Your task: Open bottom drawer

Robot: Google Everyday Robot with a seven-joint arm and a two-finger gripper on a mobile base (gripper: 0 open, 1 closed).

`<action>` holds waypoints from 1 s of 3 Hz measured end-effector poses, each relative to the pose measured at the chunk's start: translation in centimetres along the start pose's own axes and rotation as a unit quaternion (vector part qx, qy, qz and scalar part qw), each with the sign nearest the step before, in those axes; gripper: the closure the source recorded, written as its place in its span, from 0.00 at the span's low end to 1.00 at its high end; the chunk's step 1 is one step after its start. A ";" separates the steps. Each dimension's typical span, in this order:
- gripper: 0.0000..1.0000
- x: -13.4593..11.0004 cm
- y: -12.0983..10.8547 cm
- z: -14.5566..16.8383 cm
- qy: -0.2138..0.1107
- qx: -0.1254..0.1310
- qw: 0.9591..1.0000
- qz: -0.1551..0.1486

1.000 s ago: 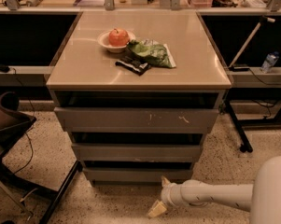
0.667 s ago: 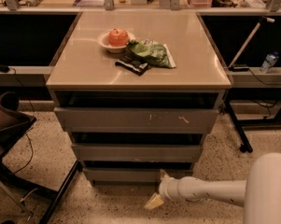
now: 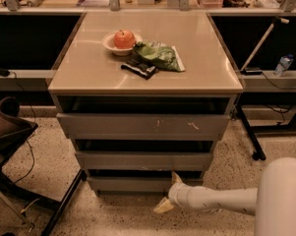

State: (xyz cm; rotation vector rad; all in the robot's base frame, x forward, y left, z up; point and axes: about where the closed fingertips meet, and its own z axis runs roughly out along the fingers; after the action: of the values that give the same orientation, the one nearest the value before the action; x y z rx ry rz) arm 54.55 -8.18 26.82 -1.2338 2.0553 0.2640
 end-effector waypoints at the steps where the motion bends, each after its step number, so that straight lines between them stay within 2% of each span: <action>1: 0.00 0.7 -0.5 1.5 0.006 0.003 1.000 0.006; 3: 0.00 1.4 -4.2 6.3 0.012 0.053 0.999 -0.001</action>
Offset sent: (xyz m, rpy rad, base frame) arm 0.0677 0.0048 -0.0568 -0.0615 -0.0672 -0.0738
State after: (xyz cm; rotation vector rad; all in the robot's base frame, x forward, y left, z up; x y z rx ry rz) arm 60.61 -8.14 22.02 -1.1808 2.0608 0.1385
